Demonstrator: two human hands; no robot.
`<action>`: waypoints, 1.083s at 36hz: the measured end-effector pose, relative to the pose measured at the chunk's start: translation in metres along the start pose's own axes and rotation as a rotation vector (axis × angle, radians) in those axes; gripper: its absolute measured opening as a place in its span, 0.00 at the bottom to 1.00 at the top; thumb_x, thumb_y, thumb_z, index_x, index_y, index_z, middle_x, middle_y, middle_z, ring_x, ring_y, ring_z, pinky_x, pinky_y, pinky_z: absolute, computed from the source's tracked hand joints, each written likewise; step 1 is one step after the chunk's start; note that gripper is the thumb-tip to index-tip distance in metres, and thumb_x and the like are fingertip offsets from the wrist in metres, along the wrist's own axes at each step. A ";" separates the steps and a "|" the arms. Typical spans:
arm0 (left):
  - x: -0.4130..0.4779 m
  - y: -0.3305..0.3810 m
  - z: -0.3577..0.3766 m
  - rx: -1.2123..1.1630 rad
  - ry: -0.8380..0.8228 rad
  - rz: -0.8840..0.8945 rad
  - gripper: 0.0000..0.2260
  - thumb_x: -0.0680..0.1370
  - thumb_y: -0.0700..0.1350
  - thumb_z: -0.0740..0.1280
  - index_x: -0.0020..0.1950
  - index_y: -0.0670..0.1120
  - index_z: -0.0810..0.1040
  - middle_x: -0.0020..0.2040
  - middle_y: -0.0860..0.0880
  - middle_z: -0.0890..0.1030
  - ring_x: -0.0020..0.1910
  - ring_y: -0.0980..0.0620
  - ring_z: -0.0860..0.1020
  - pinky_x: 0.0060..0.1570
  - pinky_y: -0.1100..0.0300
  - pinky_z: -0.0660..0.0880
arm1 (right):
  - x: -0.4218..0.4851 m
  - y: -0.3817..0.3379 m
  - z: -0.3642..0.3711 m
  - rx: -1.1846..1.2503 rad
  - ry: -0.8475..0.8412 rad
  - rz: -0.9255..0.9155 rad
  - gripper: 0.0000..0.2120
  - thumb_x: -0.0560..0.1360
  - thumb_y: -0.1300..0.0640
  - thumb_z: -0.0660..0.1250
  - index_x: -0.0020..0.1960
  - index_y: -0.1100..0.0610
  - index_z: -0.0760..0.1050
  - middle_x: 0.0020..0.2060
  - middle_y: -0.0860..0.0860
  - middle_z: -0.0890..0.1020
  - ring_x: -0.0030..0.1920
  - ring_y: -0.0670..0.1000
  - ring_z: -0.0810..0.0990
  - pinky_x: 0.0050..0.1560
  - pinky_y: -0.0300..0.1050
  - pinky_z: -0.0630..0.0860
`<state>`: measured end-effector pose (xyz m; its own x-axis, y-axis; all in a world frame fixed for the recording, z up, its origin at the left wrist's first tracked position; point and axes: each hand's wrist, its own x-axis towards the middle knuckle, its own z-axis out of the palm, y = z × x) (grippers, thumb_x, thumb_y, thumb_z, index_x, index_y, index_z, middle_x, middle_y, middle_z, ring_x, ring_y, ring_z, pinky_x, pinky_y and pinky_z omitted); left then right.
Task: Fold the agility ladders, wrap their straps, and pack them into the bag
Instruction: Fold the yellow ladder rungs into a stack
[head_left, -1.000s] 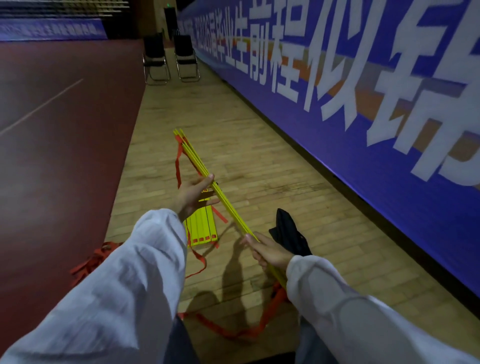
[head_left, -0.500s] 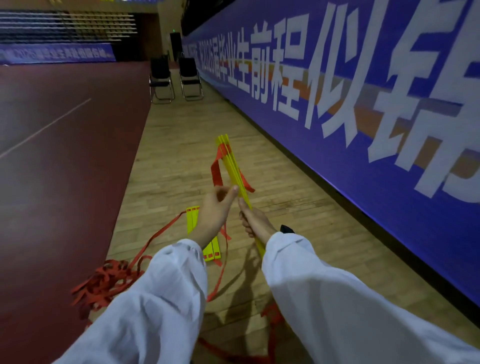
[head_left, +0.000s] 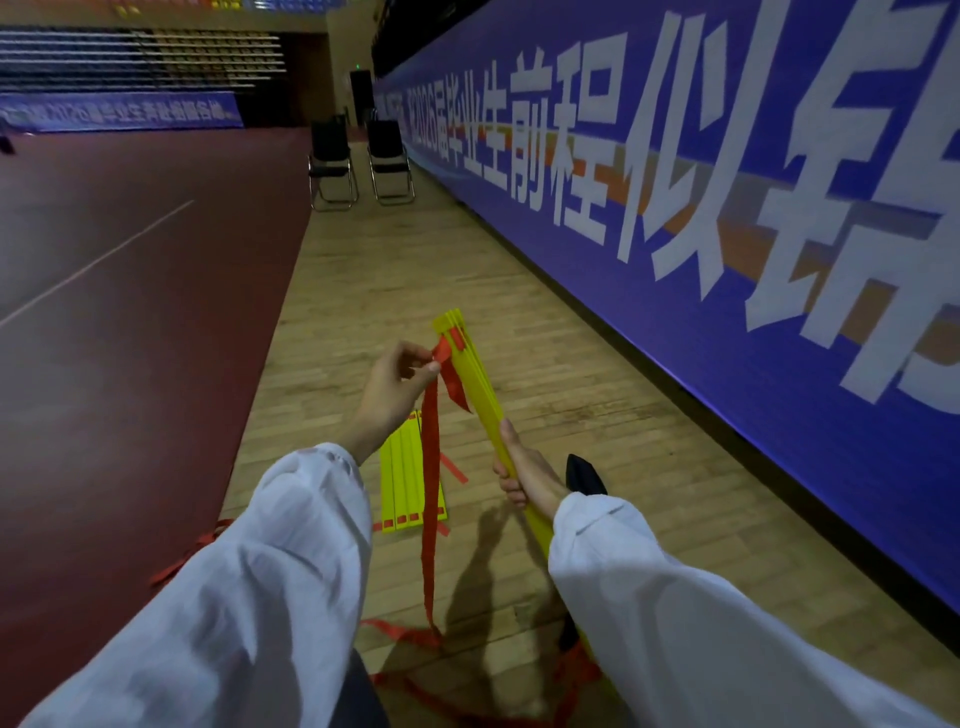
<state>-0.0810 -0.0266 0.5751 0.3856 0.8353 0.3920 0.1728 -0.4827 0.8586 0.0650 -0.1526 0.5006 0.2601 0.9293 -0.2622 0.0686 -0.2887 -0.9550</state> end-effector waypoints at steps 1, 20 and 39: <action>-0.001 0.002 -0.001 -0.027 -0.006 -0.018 0.04 0.77 0.34 0.68 0.49 0.39 0.75 0.37 0.51 0.76 0.33 0.67 0.75 0.39 0.72 0.70 | 0.000 0.000 0.000 0.008 -0.003 0.004 0.36 0.57 0.18 0.53 0.35 0.53 0.66 0.25 0.47 0.64 0.25 0.47 0.61 0.30 0.42 0.59; 0.002 0.029 -0.015 0.057 -0.187 -0.059 0.10 0.80 0.41 0.65 0.40 0.43 0.67 0.32 0.42 0.82 0.32 0.47 0.82 0.39 0.53 0.77 | -0.008 -0.002 -0.010 0.065 0.021 -0.021 0.37 0.58 0.19 0.53 0.33 0.54 0.67 0.24 0.48 0.65 0.23 0.48 0.62 0.29 0.42 0.59; -0.118 0.028 0.060 -0.207 -0.566 -0.450 0.04 0.82 0.42 0.61 0.53 0.43 0.68 0.30 0.47 0.82 0.24 0.52 0.79 0.27 0.61 0.72 | -0.014 -0.083 -0.010 0.256 0.056 -0.093 0.24 0.76 0.34 0.56 0.37 0.55 0.67 0.22 0.48 0.65 0.22 0.46 0.61 0.27 0.42 0.56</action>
<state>-0.0668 -0.1547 0.5331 0.7347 0.6503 -0.1932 0.2715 -0.0208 0.9622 0.0652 -0.1440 0.5848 0.3173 0.9329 -0.1707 -0.1490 -0.1287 -0.9804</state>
